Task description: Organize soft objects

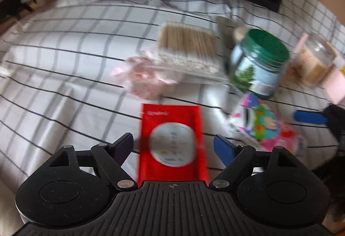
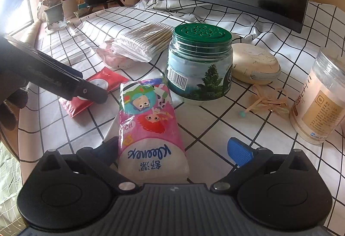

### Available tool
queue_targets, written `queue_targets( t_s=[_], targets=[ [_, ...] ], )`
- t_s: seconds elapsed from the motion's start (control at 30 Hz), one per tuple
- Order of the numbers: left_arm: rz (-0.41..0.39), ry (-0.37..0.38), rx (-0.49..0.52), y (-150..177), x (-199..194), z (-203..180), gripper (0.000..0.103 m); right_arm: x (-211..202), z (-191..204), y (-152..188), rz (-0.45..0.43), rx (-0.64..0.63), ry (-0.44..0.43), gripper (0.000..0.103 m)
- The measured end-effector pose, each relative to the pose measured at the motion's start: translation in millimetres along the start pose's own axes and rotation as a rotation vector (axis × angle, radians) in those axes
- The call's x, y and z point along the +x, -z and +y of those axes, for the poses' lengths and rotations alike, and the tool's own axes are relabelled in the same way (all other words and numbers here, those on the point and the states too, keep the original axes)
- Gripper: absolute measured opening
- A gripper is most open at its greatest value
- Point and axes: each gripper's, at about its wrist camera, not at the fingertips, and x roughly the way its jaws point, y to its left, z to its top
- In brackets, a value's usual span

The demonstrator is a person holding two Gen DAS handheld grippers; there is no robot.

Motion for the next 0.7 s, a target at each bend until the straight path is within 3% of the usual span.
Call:
queue_targets(
  t_s=[0.1,0.4,0.53,0.7],
  targets=[
    [-0.01,-0.017,0.025,0,3,0,0.089,0,0,0,0.0,0.001,0.001,0.103],
    [0.077,-0.068,0.044,-3,4,-17,0.088,-4,2,-4,0.061,-0.021,-0.02,0.103],
    [0.044,-0.064,-0.001,-6,-3,-13,0.055,-3,0,-23,0.173,-0.05,-0.076,0.103],
    [0.025,-0.046,-0.044,-3,-9,-10,0.051,-13,7,-42,0.159,-0.047,-0.093,0.103]
  ],
)
